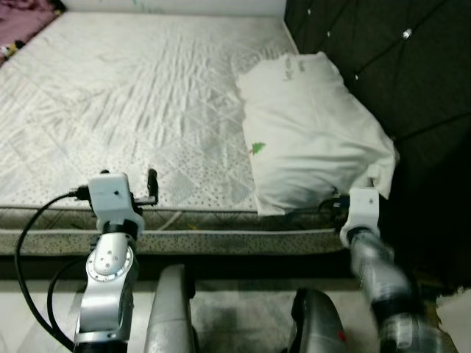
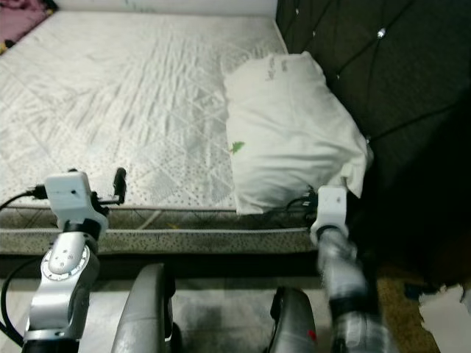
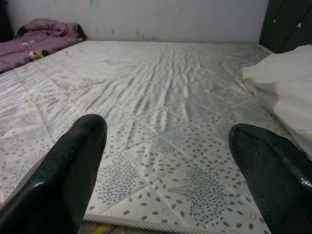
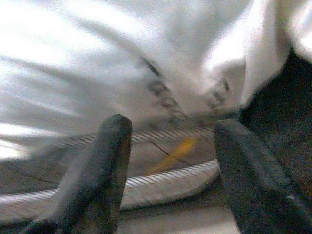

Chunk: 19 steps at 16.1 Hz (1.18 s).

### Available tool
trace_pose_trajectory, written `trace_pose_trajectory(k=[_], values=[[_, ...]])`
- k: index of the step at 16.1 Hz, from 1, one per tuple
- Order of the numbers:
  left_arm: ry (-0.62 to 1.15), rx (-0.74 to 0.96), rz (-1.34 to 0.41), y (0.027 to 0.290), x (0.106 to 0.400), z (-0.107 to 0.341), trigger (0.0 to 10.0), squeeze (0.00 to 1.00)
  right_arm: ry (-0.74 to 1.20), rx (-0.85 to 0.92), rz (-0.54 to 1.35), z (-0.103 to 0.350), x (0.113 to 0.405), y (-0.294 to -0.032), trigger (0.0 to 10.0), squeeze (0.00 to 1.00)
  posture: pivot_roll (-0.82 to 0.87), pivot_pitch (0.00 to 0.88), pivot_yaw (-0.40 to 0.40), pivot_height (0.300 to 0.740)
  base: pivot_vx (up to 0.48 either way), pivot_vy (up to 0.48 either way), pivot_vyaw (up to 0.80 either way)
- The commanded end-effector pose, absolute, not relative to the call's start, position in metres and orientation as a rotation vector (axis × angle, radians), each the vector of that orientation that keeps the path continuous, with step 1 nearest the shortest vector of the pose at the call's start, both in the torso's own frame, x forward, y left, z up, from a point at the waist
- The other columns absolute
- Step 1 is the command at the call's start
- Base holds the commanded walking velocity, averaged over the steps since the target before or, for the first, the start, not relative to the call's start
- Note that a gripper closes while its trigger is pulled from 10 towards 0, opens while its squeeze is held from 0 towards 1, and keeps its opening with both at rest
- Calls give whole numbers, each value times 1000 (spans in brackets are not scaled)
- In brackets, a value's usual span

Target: Clean up the room

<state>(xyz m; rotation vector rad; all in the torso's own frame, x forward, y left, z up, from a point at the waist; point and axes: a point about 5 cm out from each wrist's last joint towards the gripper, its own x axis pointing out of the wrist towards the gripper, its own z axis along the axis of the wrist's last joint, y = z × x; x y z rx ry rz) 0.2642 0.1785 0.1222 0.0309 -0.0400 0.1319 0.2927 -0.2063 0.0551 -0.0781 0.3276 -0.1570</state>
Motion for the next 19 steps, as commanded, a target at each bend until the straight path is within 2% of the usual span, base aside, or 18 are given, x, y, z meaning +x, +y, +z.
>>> trace_pose_trajectory(k=[1,3,5,10,13,15,17,19], values=[[-42,27,136,178,263,122,10000,0,219,-85,-120,78,293,-190,10000,1000,106,17,-33,571,0,0,0],[-40,22,132,176,263,121,10000,0,-40,-68,0,123,299,-161,10000,1000,105,26,-33,571,0,0,0],[-40,19,131,174,262,121,10000,0,-113,-43,70,150,311,-148,10000,1000,108,35,-33,571,0,0,0],[-11,-12,109,166,236,122,10000,0,-44,-13,63,163,375,-153,10000,1000,156,138,-61,571,0,0,0],[46,-45,123,164,213,121,10000,0,16,48,36,171,397,-146,10000,1000,186,219,-71,571,0,0,0],[75,-46,114,163,205,120,10000,0,29,56,0,175,404,-146,10000,1000,195,248,-68,571,0,0,0],[85,-44,102,161,196,124,10000,0,81,84,-77,169,406,-158,10000,1000,226,279,-68,571,0,0,0],[118,-46,82,158,189,123,10000,0,257,165,-194,137,396,-176,10000,1000,230,297,-65,571,0,0,0]])
